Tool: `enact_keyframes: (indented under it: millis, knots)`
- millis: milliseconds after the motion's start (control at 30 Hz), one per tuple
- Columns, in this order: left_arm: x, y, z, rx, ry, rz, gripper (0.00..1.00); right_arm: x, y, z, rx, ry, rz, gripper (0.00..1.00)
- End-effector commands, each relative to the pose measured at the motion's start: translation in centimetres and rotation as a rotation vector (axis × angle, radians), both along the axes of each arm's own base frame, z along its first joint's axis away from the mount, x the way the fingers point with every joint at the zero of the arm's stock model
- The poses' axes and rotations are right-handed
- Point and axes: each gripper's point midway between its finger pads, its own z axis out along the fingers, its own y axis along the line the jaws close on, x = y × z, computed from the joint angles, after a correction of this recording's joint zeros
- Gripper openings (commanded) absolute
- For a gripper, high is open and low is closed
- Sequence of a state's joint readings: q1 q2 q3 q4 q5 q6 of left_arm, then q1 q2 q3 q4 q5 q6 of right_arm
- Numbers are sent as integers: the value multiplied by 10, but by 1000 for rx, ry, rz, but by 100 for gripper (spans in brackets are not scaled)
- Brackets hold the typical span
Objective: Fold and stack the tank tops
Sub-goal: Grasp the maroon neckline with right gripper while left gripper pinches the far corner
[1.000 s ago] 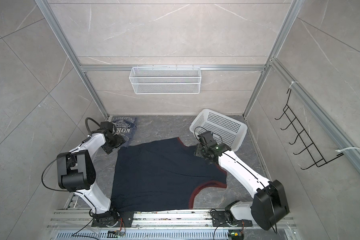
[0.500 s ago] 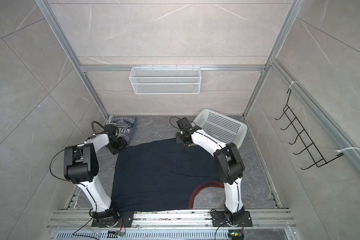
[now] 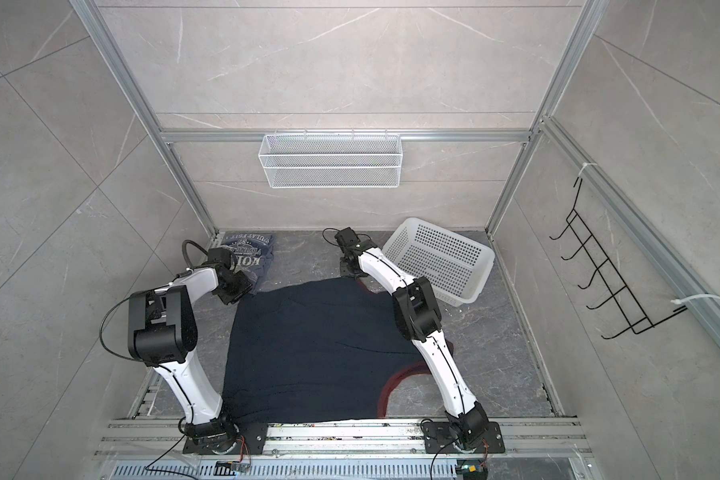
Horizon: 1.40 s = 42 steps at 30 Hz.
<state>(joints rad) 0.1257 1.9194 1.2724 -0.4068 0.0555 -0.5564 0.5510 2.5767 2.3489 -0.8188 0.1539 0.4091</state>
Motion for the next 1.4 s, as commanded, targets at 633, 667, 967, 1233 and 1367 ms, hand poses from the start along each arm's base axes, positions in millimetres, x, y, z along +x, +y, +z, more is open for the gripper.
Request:
enact_keyframes:
  millis: [633, 667, 967, 1233, 1367]
  knots:
    - [10, 16, 66, 9, -264, 38, 1, -1, -26, 57, -78, -110, -27, 0]
    - [10, 16, 67, 4, -270, 40, 1, -3, -26, 56, -63, -115, -21, 0]
    - [8, -1, 39, -93, -201, 13, 38, -13, -23, 40, -29, -74, -13, 0]
    - [-9, -1, 24, -74, -139, 8, 48, -17, -32, 44, -17, -81, -47, 0]
    - [-16, -4, 22, -72, -131, 3, 47, -32, -31, 40, 29, -54, -34, 0]
